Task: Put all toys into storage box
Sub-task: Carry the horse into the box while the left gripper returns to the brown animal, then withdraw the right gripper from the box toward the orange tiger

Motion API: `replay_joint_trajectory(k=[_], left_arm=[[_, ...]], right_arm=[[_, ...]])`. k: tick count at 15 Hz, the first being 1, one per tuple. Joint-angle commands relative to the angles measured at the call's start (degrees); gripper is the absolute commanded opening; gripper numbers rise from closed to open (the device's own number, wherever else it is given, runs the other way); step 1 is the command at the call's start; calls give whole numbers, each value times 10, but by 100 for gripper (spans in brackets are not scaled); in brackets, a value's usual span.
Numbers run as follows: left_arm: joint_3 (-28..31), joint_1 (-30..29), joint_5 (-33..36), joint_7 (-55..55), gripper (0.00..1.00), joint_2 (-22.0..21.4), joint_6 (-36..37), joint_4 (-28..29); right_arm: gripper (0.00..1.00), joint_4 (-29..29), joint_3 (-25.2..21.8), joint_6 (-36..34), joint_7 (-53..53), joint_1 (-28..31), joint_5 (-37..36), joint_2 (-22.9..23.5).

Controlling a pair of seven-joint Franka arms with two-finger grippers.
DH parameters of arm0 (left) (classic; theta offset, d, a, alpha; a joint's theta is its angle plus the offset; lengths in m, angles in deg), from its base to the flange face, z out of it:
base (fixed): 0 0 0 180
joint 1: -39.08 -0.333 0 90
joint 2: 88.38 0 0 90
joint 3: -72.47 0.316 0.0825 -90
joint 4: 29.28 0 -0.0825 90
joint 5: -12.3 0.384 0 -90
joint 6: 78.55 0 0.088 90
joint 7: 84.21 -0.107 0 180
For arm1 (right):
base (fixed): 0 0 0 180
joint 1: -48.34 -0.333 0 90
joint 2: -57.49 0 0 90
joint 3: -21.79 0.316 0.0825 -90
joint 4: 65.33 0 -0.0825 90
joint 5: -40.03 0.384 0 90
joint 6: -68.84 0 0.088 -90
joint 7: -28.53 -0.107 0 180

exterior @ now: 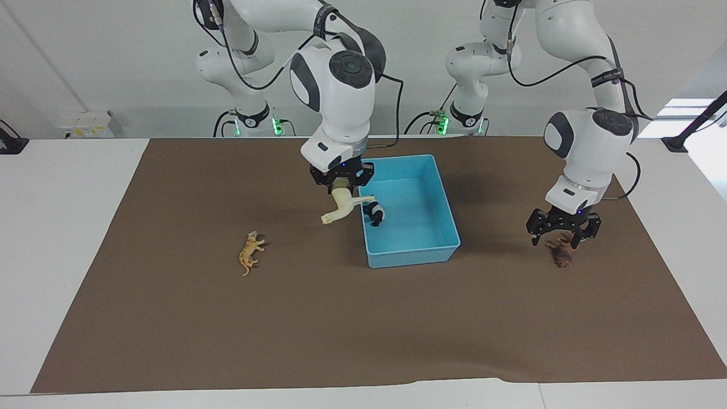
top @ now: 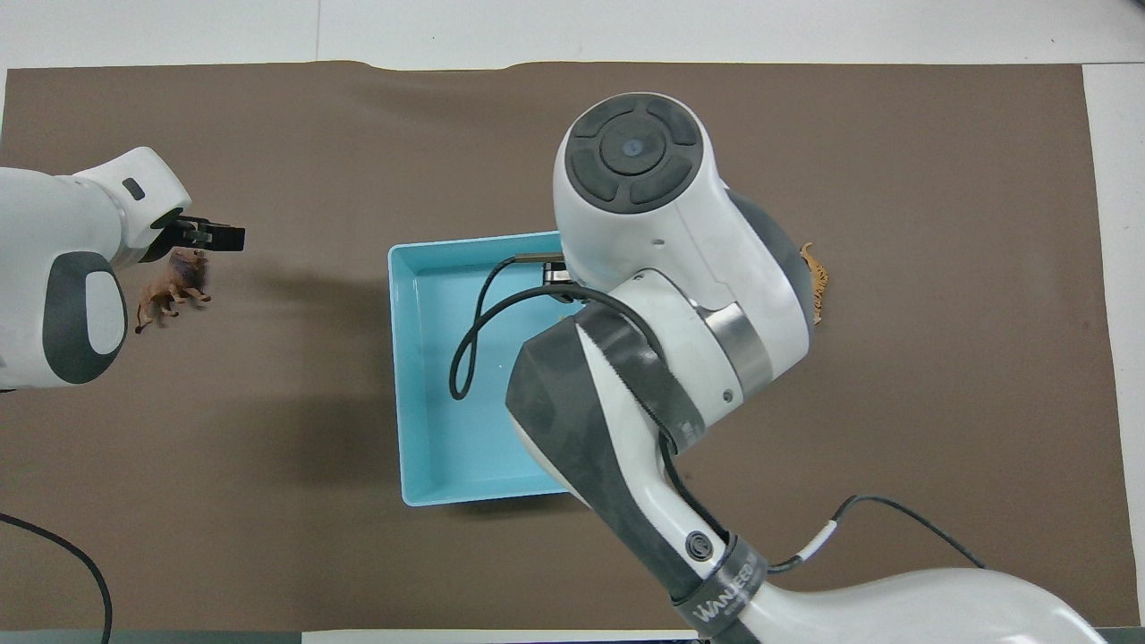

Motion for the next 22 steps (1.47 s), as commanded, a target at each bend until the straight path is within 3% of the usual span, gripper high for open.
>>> replay_joint_trajectory(k=[1,2,3,5,8,11,13,15,17,19,22], left_arm=[[-3,-27,11,-19,100,30,-36,-8],[-3,-30,11,-25,100,30,-36,-8],[-3,-32,11,-29,100,30,-37,-8],[-2,-36,11,-30,100,36,-39,-8],[-3,-50,11,-30,100,42,-42,-1],[-3,-54,11,-31,100,41,-42,7],[-3,-54,11,-29,100,42,-43,10],[-3,-51,11,-29,100,42,-43,18],[-2,-52,11,-29,94,42,-43,18],[-2,-53,11,-29,88,44,-43,19],[-2,-54,11,-30,76,44,-43,19]], right_arm=[[0,29,-5,36,-12,-15,4,21],[19,34,-5,32,-13,-15,4,19],[97,32,-6,18,-14,-17,4,18],[100,16,-7,-39,-16,-16,5,18],[100,14,-13,-64,-13,0,3,1],[100,23,-25,-100,63,76,-15,-36],[100,25,-25,-93,90,141,-15,-35],[100,60,-25,-54,113,193,-15,-39],[100,123,-27,14,125,231,-15,-58],[100,194,-27,105,144,246,-15,-79],[100,239,-27,164,153,271,-15,-79]])
